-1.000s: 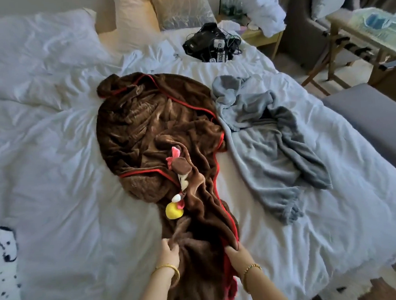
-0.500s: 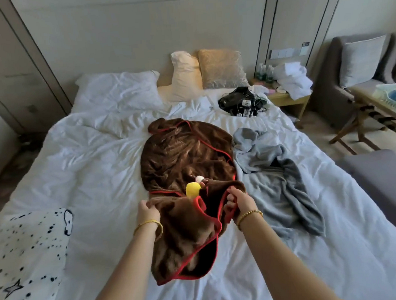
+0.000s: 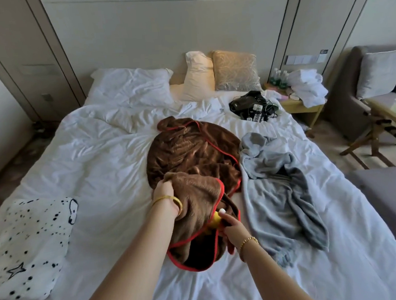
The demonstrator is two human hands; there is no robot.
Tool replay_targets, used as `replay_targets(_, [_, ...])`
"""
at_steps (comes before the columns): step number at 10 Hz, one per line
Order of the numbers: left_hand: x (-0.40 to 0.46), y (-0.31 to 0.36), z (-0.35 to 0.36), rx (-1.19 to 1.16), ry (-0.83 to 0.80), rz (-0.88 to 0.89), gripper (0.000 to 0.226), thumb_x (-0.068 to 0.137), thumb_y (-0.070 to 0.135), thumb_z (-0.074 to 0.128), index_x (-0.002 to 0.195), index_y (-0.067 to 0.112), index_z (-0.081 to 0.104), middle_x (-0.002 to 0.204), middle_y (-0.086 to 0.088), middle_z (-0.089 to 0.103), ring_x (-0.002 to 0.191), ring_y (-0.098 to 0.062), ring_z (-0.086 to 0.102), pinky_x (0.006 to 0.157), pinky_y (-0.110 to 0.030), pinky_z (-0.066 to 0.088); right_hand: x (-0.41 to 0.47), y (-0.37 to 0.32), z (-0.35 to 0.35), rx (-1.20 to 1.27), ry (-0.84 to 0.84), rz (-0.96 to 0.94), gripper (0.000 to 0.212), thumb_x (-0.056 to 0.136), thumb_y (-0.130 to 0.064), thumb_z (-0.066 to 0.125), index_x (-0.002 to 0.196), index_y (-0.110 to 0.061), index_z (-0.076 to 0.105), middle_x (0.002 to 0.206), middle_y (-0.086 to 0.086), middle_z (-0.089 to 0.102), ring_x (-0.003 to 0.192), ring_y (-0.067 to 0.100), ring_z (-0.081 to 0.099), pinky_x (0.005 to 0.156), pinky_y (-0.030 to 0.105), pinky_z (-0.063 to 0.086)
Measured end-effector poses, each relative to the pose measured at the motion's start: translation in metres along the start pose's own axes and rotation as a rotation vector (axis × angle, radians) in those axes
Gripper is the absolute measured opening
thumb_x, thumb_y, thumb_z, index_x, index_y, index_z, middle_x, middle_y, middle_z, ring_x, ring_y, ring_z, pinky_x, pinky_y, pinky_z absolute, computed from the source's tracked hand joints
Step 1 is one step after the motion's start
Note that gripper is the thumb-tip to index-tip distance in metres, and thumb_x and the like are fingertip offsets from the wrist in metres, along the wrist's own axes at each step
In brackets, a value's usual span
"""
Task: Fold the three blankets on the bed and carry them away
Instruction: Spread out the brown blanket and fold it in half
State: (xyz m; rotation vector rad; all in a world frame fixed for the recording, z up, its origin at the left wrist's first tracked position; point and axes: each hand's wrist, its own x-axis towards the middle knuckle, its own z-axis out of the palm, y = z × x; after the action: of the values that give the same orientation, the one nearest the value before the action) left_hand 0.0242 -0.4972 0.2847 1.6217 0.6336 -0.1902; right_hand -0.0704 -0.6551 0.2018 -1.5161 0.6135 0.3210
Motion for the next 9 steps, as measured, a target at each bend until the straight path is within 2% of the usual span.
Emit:
replay_targets(1, [0.000, 0.008, 0.005, -0.099, -0.073, -0.063, 0.041, 0.096, 0.016, 0.042, 0.134, 0.001, 0.045, 0.138, -0.019, 0.046, 0.126, -0.034, 0.046, 0.091, -0.034, 0.043, 0.003, -0.028, 0.008, -0.047, -0.162, -0.060, 0.065, 0.085, -0.008, 0.064, 0.142, -0.016, 0.032, 0.120, 0.010, 0.054, 0.087, 0.004, 0.064, 0.072, 0.018, 0.053])
replay_targets(2, [-0.016, 0.020, -0.002, -0.111, -0.115, -0.094, 0.041, 0.095, 0.015, 0.045, 0.133, 0.000, 0.046, 0.137, -0.020, 0.047, 0.125, -0.034, 0.048, 0.084, -0.033, 0.044, 0.013, -0.048, 0.011, -0.381, 0.097, -0.124, 0.101, 0.073, -0.050, 0.072, 0.149, -0.023, 0.012, 0.151, 0.010, 0.021, 0.138, 0.026, 0.026, 0.114, 0.041, 0.027])
replay_targets(3, [-0.019, 0.030, -0.006, -0.111, -0.178, -0.046, 0.039, 0.093, 0.018, 0.049, 0.129, 0.003, 0.052, 0.128, -0.019, 0.055, 0.119, -0.034, 0.052, 0.092, -0.034, 0.045, 0.020, -0.058, 0.014, -0.196, 0.021, -0.269, 0.063, 0.078, -0.038, 0.072, 0.132, -0.021, 0.045, 0.144, 0.008, 0.039, 0.134, 0.022, 0.035, 0.113, 0.042, 0.029])
replay_targets(4, [-0.016, 0.037, -0.010, 0.017, -0.143, 0.054, 0.036, 0.097, 0.022, 0.043, 0.130, 0.009, 0.051, 0.129, -0.015, 0.054, 0.119, -0.031, 0.049, 0.103, -0.033, 0.038, 0.018, -0.056, 0.024, 0.092, -0.254, -0.149, 0.032, 0.084, -0.019, 0.067, 0.114, -0.013, 0.060, 0.119, 0.010, 0.064, 0.110, 0.022, 0.060, 0.101, 0.041, 0.045])
replay_targets(5, [-0.013, 0.027, -0.015, 0.055, -0.092, 0.073, 0.037, 0.098, 0.021, 0.038, 0.130, 0.006, 0.049, 0.130, -0.018, 0.051, 0.119, -0.034, 0.049, 0.105, -0.040, 0.038, 0.015, -0.059, 0.027, -0.129, -0.090, -0.228, 0.012, 0.089, -0.023, 0.060, 0.100, -0.018, 0.062, 0.105, 0.007, 0.068, 0.102, 0.024, 0.063, 0.096, 0.038, 0.048])
replay_targets(6, [-0.009, 0.005, -0.017, 0.121, -0.014, 0.073, 0.035, 0.098, 0.018, 0.035, 0.127, 0.003, 0.046, 0.128, -0.021, 0.051, 0.118, -0.036, 0.049, 0.105, -0.043, 0.038, 0.009, -0.067, 0.022, -0.560, 0.200, -0.354, 0.013, 0.092, -0.020, 0.049, 0.093, -0.016, 0.061, 0.093, 0.009, 0.066, 0.092, 0.030, 0.062, 0.078, 0.031, 0.046])
replay_targets(7, [-0.011, -0.013, -0.021, 0.390, 0.000, 0.209, 0.045, 0.093, 0.009, 0.043, 0.137, 0.010, 0.033, 0.134, -0.018, 0.044, 0.121, -0.034, 0.045, 0.104, -0.038, 0.036, -0.001, -0.084, 0.014, -0.718, 0.219, -0.488, 0.019, 0.090, -0.019, 0.049, 0.102, -0.017, 0.064, 0.099, 0.009, 0.069, 0.097, 0.029, 0.061, 0.078, 0.030, 0.044])
replay_targets(8, [-0.017, -0.012, -0.015, 0.858, -0.166, 0.635, 0.077, 0.082, 0.008, 0.056, 0.147, 0.025, 0.019, 0.146, -0.013, 0.028, 0.133, -0.030, 0.032, 0.112, -0.037, 0.029, -0.013, -0.103, 0.017, -0.746, -0.030, -0.608, 0.022, 0.089, -0.021, 0.054, 0.105, -0.021, 0.069, 0.102, 0.003, 0.070, 0.099, 0.019, 0.061, 0.084, 0.025, 0.043])
replay_targets(9, [-0.022, 0.000, -0.001, 0.930, -0.389, 0.801, 0.052, 0.080, 0.015, 0.063, 0.130, 0.018, 0.050, 0.129, -0.010, 0.052, 0.123, -0.026, 0.047, 0.103, -0.032, 0.036, -0.019, -0.111, 0.023, -0.719, -0.073, -0.693, 0.017, 0.084, -0.013, 0.058, 0.093, -0.019, 0.071, 0.092, 0.001, 0.070, 0.090, 0.016, 0.062, 0.081, 0.026, 0.047])
